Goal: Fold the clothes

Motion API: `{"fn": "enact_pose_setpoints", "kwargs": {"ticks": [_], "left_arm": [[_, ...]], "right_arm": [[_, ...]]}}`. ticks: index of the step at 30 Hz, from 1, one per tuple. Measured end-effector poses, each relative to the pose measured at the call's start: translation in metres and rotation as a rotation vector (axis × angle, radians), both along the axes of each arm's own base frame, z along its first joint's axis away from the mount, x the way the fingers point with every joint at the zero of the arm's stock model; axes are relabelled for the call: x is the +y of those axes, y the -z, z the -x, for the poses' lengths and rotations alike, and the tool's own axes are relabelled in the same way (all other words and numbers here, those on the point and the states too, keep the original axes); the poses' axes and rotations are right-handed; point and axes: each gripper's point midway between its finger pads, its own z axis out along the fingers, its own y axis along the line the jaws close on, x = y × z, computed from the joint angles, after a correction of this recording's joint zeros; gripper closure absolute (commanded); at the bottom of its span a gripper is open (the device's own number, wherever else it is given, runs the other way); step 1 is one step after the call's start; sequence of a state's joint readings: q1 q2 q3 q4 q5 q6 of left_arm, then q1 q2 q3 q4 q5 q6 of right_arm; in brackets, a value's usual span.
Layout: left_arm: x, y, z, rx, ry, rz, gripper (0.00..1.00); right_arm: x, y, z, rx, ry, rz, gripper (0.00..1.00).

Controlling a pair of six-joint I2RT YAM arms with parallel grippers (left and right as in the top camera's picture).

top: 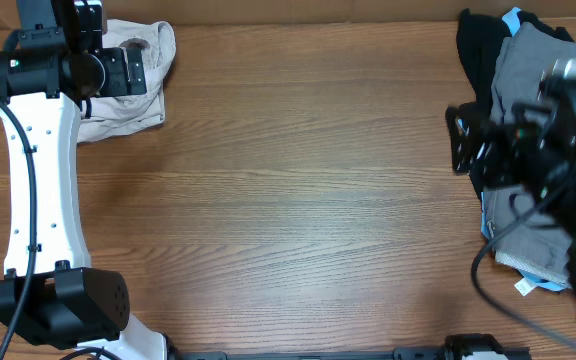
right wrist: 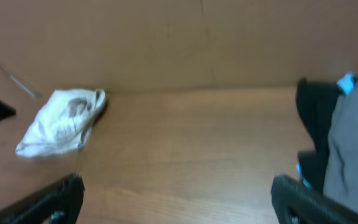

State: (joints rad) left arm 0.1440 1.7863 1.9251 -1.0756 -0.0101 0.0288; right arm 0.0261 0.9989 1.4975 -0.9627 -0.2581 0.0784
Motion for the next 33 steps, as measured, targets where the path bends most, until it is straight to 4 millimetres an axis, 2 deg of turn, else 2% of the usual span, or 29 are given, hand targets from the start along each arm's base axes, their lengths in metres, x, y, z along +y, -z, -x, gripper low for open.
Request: {"fn": "enact_pose_setpoints", "kwargs": {"ticks": [2, 7, 16, 19, 26, 33], "left_arm": [[0.0, 0.0, 0.0, -0.001, 0.0, 0.0, 0.0], [0.0, 0.0, 0.0, 0.001, 0.0, 0.0, 0.0], [0.0, 0.0, 0.0, 0.001, 0.0, 0.0, 0.0], [0.0, 0.0, 0.0, 0.001, 0.0, 0.0, 0.0], [0.0, 0.0, 0.0, 0.001, 0.0, 0.0, 0.0], [0.0, 0.0, 0.0, 0.002, 0.0, 0.001, 0.0]], "right_arm": [[0.0, 0.006, 0.004, -0.061, 0.0, -0.004, 0.0], [-0.006, 0.044, 0.018, -0.227, 0.034, -0.003, 0.0], [-0.015, 0.149, 0.029, -0.347, 0.084, 0.003, 0.0], [-0.016, 0.175, 0.032, -0.371, 0.091, 0.003, 0.0], [-0.023, 0.217, 0.035, -0.386, 0.131, 0.01, 0.0], [-0.025, 0.242, 0.035, -0.359, 0.143, 0.016, 0.0]]}}
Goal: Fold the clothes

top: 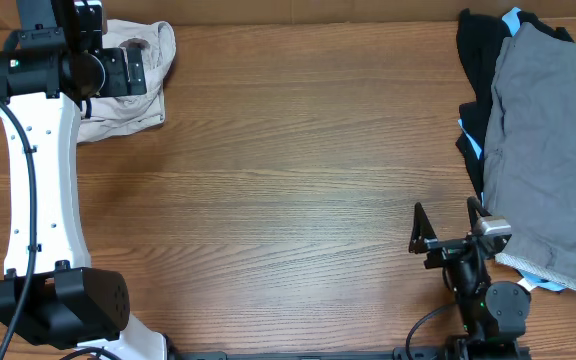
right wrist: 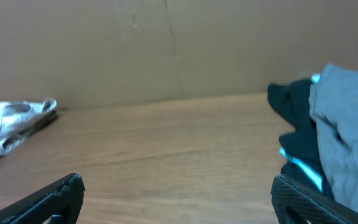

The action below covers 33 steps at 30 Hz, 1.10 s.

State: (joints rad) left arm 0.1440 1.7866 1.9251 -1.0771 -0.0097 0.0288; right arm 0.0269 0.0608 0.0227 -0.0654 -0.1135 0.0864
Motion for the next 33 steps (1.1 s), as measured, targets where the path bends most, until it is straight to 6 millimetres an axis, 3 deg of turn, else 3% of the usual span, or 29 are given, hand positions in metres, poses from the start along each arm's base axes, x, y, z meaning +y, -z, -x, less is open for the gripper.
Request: {"fn": "enact_pose_setpoints", "kwargs": {"ticks": [33], "left_arm": [[0.0, 0.0, 0.0, 0.0, 0.0, 0.0, 0.0]], "right_arm": [[-0.001, -0.006, 0.003, -0.033, 0.003, -0.001, 0.0]]}}
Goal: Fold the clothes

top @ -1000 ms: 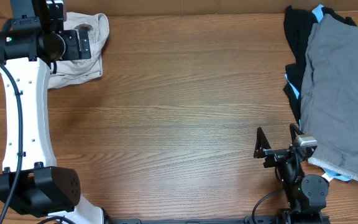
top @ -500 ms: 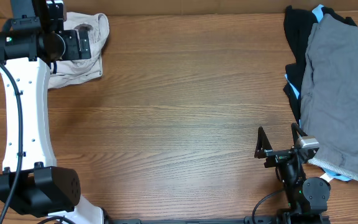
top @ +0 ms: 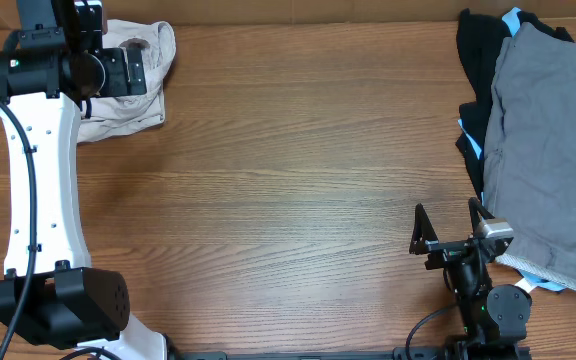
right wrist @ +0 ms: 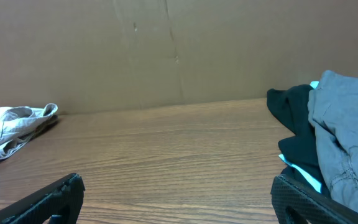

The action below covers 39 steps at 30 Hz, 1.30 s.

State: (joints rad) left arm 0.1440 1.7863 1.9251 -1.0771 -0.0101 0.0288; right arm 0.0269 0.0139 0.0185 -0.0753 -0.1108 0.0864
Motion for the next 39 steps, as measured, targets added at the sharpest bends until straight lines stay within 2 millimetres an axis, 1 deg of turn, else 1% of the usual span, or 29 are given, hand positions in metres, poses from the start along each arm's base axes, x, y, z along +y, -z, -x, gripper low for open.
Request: {"fn": "enact_pose_setpoints", "kwargs": {"ticks": [26, 29, 32, 36, 37, 39], "left_arm": [[0.0, 0.0, 0.002, -0.001, 0.0, 0.0, 0.0], [-0.003, -0.001, 0.017, 0.002, 0.0, 0.0, 0.0], [-0.006, -0.007, 0.04, -0.008, 0.0, -0.001, 0.0], [-0.012, -0.011, 0.085, -0.021, 0.0, -0.003, 0.0], [-0.014, -0.008, 0.097, -0.016, 0.001, -0.002, 0.0], [-0.017, -0.003, 0.116, -0.012, 0.001, -0.001, 0.0]], "right_arm": [[-0.001, 0.0, 0.0, 0.0, 0.006, 0.0, 0.0], [-0.001, 0.0, 0.0, 0.0, 0.006, 0.0, 0.0], [-0.001, 0.0, 0.0, 0.0, 0.006, 0.0, 0.0], [-0.001, 0.0, 0.0, 0.0, 0.007, 0.0, 0.0], [-0.001, 0.0, 0.0, 0.001, 0.007, 0.0, 0.0], [-0.001, 0.0, 0.0, 0.001, 0.007, 0.0, 0.0]]}}
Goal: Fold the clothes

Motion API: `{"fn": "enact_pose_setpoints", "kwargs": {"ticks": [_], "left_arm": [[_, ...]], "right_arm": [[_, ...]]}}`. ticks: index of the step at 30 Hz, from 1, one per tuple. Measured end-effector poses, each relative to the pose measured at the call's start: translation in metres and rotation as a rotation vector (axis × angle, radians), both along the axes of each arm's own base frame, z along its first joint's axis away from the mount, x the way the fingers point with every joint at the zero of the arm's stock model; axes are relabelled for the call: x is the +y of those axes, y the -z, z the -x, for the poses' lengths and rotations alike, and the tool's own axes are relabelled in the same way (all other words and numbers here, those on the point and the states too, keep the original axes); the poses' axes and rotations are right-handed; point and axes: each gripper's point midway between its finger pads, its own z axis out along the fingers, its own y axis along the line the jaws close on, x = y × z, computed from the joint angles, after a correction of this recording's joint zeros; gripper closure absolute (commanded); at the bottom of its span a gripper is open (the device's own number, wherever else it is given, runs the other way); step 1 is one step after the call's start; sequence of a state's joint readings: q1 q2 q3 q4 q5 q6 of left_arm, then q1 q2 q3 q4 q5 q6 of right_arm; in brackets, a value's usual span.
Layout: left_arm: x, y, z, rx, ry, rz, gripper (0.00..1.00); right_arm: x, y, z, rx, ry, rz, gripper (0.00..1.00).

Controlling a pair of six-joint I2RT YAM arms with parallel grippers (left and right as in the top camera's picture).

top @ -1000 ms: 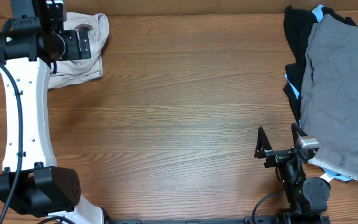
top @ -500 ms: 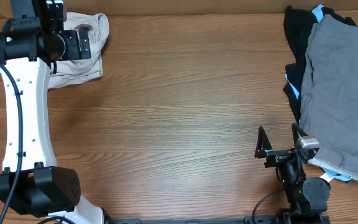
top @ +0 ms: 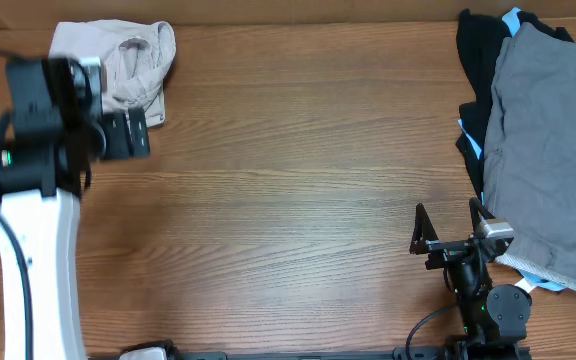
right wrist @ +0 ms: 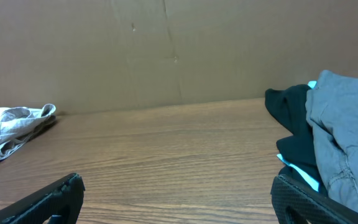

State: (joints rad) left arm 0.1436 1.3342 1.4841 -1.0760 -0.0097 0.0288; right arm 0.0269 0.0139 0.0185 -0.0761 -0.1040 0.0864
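Note:
A folded beige garment (top: 118,62) lies at the far left of the wooden table (top: 298,160); in the right wrist view it is a pale heap (right wrist: 14,127). At the far right sits a pile: a grey garment (top: 548,140) over a black one (top: 476,55), with a blue piece (top: 513,16) showing. My left gripper (top: 128,135) is blurred, just in front of the beige garment; its jaws cannot be made out. My right gripper (top: 448,222) rests low near the front edge, open and holding nothing, left of the pile (right wrist: 337,137).
A brown cardboard wall (right wrist: 179,50) closes the back of the table. The left arm's white link (top: 38,250) runs along the left side. The right arm's base (top: 488,305) sits at the front edge.
My left arm has moved toward the front, off the beige garment, which now shows whole. The right arm and the pile have not moved.
At first my right arm was blurred over the pile on the right while the left gripper hung over the beige garment. Then the right gripper was down near the front edge, open, and stayed there. Now the left gripper is off the beige garment.

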Motion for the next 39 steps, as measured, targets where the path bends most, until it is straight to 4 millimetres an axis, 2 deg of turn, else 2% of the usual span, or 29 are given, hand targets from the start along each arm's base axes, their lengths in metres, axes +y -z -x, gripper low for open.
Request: {"fn": "enact_pose_setpoints", "kwargs": {"ticks": [5, 9, 11, 14, 17, 19, 22, 24, 28, 31, 34, 39], "left_arm": [[-0.006, 0.022, 0.044, 0.022, 0.0, 0.003, 0.0], [-0.011, 0.028, 0.074, -0.008, 0.0, -0.002, 0.0], [-0.011, 0.025, 0.082, -0.054, -0.002, -0.015, 0.0], [-0.016, 0.014, 0.082, -0.18, 0.016, -0.033, 0.0], [-0.028, -0.001, 0.068, -0.383, 0.07, -0.033, 0.0], [-0.041, -0.003, 0.06, -0.516, 0.125, -0.023, 0.0], [-0.06, 0.011, 0.056, -0.653, 0.201, 0.001, 0.0], [-0.069, 0.032, 0.059, -0.703, 0.228, 0.025, 0.0], [-0.073, 0.067, 0.069, -0.754, 0.227, 0.066, 0.0], [-0.074, 0.085, 0.077, -0.778, 0.222, 0.084, 0.0], [-0.074, 0.092, 0.082, -0.804, 0.22, 0.088, 0.0], [-0.074, 0.092, 0.087, -0.861, 0.223, 0.082, 0.0]], "right_arm": [[0.0, 0.0, 0.0, 0.0, 0.0, 0.0, 0.0], [0.0, 0.0, 0.0, 0.0, 0.0, 0.0, 0.0], [0.0, 0.0, 0.0, 0.0, 0.0, 0.0, 0.0], [0.0, 0.0, 0.0, 0.001, 0.0, 0.0, 0.0], [0.0, 0.0, 0.0, 0.001, 0.0, 0.0, 0.0], [0.0, 0.0, 0.0, 0.0, 0.0, 0.0, 0.0], [0.0, 0.0, 0.0, 0.001, 0.0, 0.0, 0.0], [0.0, 0.0, 0.0, 0.001, 0.0, 0.0, 0.0], [0.0, 0.0, 0.0, 0.001, 0.0, 0.0, 0.0], [0.0, 0.0, 0.0, 0.001, 0.0, 0.0, 0.0], [0.0, 0.0, 0.0, 0.0, 0.0, 0.0, 0.0], [0.0, 0.0, 0.0, 0.0, 0.0, 0.0, 0.0]]}}
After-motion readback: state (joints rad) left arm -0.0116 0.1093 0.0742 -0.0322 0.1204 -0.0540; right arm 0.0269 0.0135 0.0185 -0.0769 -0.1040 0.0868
